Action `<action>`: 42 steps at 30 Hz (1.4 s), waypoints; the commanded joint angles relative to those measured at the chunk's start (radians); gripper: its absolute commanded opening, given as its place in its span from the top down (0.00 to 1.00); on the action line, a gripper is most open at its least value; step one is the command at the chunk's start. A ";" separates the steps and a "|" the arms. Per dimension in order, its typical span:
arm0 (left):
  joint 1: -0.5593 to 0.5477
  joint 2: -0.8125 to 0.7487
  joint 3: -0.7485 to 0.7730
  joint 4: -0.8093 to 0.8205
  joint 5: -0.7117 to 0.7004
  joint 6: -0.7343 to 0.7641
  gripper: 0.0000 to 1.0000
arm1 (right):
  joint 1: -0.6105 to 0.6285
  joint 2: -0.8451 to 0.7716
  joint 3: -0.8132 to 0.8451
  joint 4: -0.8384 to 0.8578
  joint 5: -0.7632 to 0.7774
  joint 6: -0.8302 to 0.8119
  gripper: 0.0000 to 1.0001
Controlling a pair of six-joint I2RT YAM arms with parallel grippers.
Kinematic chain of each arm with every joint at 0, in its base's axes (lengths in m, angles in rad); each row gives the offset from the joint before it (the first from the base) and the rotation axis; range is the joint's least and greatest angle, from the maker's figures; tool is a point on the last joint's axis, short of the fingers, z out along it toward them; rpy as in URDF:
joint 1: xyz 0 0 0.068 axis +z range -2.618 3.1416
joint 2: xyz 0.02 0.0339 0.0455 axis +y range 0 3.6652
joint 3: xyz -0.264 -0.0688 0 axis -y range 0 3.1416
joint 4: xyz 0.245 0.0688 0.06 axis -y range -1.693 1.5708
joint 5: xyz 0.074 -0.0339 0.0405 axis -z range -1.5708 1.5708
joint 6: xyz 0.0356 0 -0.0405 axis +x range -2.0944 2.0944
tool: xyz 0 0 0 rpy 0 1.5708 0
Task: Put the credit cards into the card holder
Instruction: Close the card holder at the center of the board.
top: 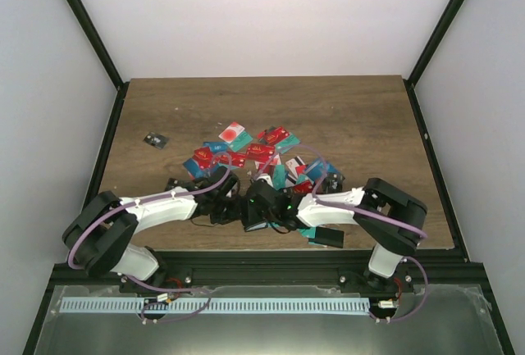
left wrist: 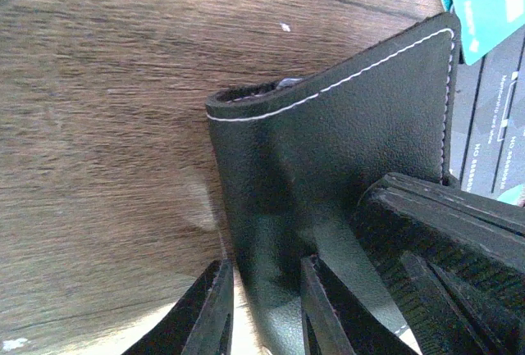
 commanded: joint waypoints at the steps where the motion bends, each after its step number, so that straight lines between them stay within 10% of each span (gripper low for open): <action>1: 0.002 0.041 -0.020 0.050 -0.008 0.022 0.75 | 0.019 0.066 -0.162 -0.213 -0.041 0.020 0.99; 21: 0.004 0.006 0.001 -0.038 -0.016 0.041 0.75 | -0.152 0.181 -0.495 0.483 -0.476 0.028 0.99; 33: 0.004 -0.038 -0.028 -0.041 -0.023 0.098 0.78 | -0.304 0.270 -0.430 0.405 -0.722 -0.027 0.98; 42: 0.002 -0.042 -0.026 -0.037 -0.020 0.110 0.78 | -0.347 0.242 -0.297 0.183 -0.799 -0.050 0.71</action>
